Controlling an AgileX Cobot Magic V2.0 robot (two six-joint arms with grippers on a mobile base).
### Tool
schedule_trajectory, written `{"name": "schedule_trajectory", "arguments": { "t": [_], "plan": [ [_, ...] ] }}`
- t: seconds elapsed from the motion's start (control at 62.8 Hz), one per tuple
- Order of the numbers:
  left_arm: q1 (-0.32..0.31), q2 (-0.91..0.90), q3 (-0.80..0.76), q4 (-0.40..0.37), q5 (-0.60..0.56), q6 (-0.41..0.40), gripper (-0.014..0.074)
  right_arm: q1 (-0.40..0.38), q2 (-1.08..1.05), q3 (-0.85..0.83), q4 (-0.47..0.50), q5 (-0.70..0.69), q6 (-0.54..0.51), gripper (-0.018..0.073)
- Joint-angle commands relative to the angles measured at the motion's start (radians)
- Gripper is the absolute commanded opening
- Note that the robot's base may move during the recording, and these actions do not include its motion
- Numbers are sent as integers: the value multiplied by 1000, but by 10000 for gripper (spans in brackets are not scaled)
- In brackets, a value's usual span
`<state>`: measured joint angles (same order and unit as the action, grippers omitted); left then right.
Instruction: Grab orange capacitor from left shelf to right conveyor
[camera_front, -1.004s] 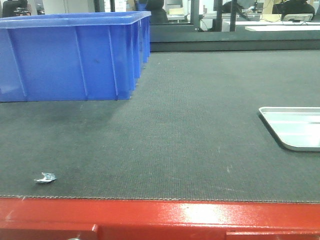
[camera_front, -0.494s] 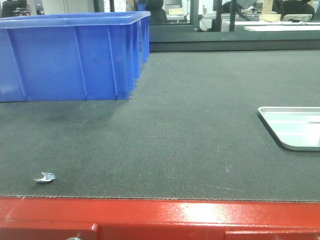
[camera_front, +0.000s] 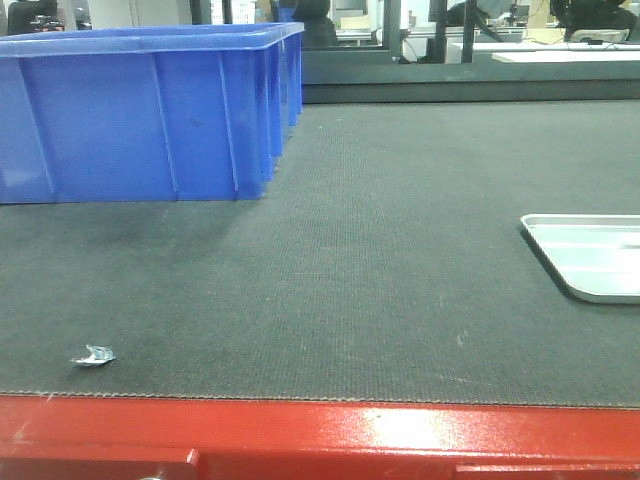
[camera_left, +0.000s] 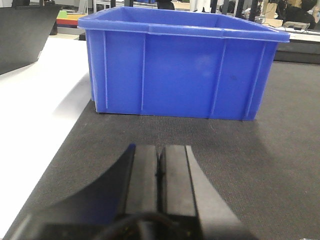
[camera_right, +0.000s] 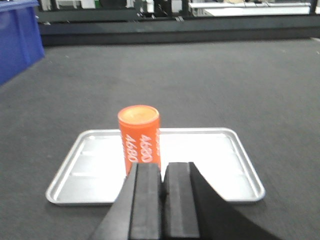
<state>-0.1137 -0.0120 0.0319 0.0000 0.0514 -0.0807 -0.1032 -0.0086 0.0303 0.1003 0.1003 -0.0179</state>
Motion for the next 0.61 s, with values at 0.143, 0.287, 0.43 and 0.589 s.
{"name": "schedule_trajectory", "arguments": {
  "t": [0.143, 0.287, 0.43, 0.589],
  "plan": [
    [-1, -19, -5, 0, -89, 0, -105, 16, -22, 3, -12, -108, -2, 41],
    [-1, -19, -5, 0, -89, 0, -105, 16, -22, 3, -12, -108, -1, 41],
    [-1, -19, -5, 0, -89, 0, -105, 16, -22, 3, -12, -108, -1, 41],
    [-1, -19, -5, 0, -89, 0, -105, 16, -22, 3, -12, -108, -1, 41]
  ]
}}
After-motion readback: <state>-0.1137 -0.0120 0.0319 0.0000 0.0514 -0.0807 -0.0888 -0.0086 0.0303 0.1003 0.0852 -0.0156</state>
